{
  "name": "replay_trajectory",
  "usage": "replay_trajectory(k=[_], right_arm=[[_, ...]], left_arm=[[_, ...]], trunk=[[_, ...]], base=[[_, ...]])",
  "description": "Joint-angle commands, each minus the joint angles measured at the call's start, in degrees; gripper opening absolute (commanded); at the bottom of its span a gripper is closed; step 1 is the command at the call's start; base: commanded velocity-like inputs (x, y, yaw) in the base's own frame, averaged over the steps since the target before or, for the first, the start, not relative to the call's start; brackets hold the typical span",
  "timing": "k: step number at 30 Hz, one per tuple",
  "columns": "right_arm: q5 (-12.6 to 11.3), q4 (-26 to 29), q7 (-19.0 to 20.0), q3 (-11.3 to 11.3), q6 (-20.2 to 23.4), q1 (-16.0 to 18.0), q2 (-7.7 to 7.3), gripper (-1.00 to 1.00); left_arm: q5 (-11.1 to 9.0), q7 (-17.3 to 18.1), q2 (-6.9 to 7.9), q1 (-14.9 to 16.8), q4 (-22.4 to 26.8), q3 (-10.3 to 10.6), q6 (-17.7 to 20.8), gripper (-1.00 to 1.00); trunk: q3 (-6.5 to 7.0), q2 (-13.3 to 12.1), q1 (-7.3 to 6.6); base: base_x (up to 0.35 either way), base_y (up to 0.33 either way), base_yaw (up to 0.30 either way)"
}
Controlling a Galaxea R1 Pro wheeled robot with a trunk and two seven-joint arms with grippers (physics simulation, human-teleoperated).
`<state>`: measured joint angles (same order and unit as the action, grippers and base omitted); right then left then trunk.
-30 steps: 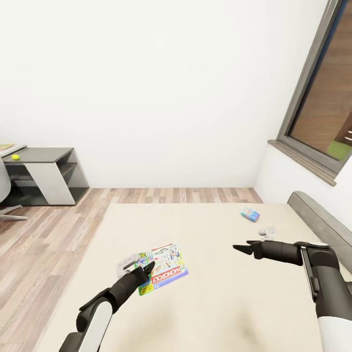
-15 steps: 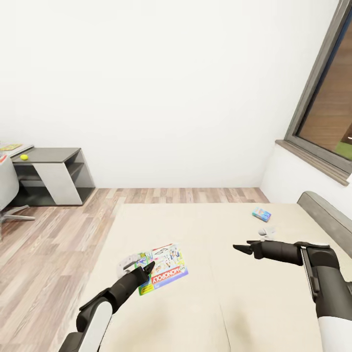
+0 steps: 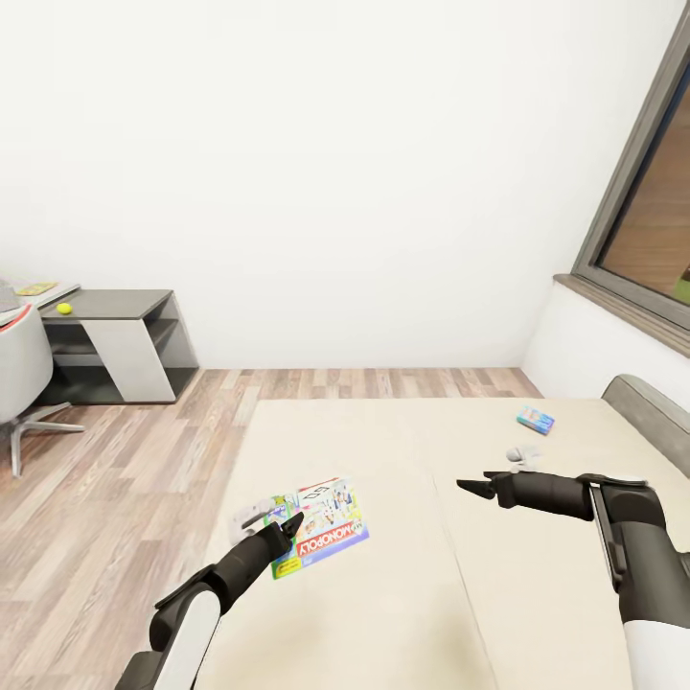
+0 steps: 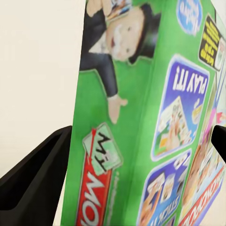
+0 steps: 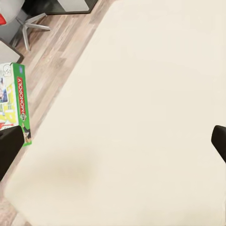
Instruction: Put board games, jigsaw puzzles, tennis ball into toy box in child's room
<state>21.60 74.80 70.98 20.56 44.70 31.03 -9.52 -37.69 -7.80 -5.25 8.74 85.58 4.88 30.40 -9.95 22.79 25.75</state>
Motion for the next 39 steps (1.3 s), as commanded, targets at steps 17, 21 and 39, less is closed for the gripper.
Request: replay_trajectory(k=[17,21,39], right_arm=[[0.55,0.08,0.50,0.09,0.39,0.08,0.03,1.00],[0.55,0.08,0.51,0.09,0.39,0.08,0.03,1.00],[0.73,0.00,0.48,0.09,0.39,0.16,0.04,1.00]], left_arm=[[-0.65,-0.55,0.00,0.05,0.05,0.04,0.19,-1.00],[-0.65,-0.55,-0.01,0.05,0.05,0.04,0.19,-1.00],[-0.66,-0.55,-0.02,0.05,0.07,0.04,0.19,-1.00]], trunk=[[-0.12,0.13,0.04],[-0.12,0.13,0.04],[-0.12,0.13,0.04]], base=[[0.000,0.291,0.000],[0.000,0.291,0.000],[0.000,0.291,0.000]])
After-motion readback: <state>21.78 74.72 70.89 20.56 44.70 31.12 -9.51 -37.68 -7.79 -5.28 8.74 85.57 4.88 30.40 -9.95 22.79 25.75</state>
